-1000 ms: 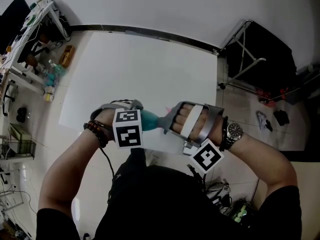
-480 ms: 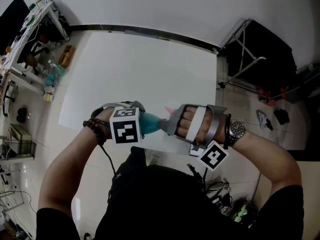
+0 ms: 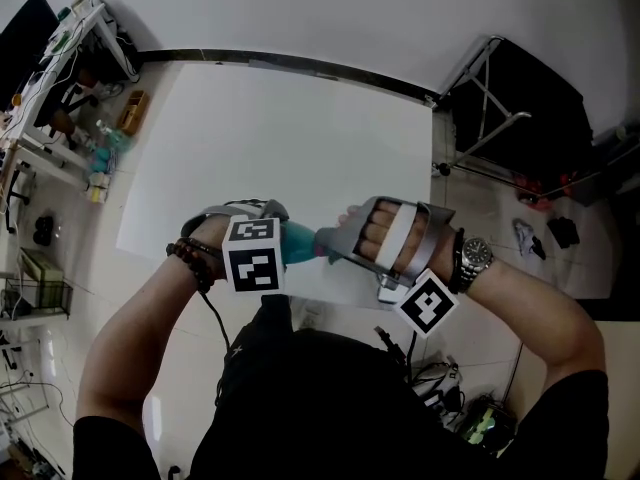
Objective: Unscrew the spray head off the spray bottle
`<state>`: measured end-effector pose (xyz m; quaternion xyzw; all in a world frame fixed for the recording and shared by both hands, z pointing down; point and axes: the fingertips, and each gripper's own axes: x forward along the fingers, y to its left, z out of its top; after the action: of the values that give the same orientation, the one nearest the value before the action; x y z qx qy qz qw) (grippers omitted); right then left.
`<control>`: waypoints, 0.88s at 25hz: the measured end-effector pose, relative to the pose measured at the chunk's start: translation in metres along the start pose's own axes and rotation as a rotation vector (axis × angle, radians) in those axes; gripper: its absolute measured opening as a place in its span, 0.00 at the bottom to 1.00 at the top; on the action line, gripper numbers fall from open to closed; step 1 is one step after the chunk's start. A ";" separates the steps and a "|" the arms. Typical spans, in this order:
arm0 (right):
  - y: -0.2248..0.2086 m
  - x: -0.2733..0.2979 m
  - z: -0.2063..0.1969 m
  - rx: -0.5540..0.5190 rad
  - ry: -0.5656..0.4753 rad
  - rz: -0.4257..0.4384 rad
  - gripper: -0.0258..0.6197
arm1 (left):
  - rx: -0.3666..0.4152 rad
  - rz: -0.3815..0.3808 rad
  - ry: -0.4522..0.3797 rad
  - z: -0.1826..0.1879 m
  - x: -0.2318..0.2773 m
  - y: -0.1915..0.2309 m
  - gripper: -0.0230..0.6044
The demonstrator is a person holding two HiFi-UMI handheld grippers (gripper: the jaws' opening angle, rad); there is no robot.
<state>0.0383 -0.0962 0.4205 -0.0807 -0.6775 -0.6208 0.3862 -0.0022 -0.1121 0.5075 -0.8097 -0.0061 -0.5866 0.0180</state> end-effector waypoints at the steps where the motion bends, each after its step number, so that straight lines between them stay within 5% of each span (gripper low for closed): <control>1: -0.001 0.001 -0.005 0.069 0.010 0.019 0.44 | 0.000 0.022 0.008 -0.002 0.000 0.003 0.67; 5: -0.009 -0.005 -0.025 0.396 0.033 0.062 0.52 | -0.013 0.107 0.037 -0.010 0.002 0.016 0.67; 9: -0.024 -0.018 -0.043 0.925 -0.018 0.099 0.53 | -0.046 0.211 0.065 -0.023 0.000 0.034 0.67; 14: -0.038 -0.029 -0.059 1.823 -0.205 0.231 0.52 | -0.111 0.375 0.088 -0.035 -0.009 0.064 0.67; 17: -0.046 -0.033 -0.047 2.303 -0.437 0.393 0.52 | -0.153 0.463 0.086 -0.040 -0.016 0.077 0.67; 19: -0.050 -0.028 -0.043 2.524 -0.594 0.446 0.52 | -0.167 0.512 0.088 -0.041 -0.019 0.084 0.67; 22: -0.044 -0.009 -0.051 2.717 -0.637 0.407 0.51 | -0.160 0.565 0.097 -0.041 -0.024 0.090 0.67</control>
<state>0.0402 -0.1486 0.3767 0.1194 -0.7735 0.6178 0.0758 -0.0456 -0.2029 0.4952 -0.7491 0.2667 -0.5950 0.1170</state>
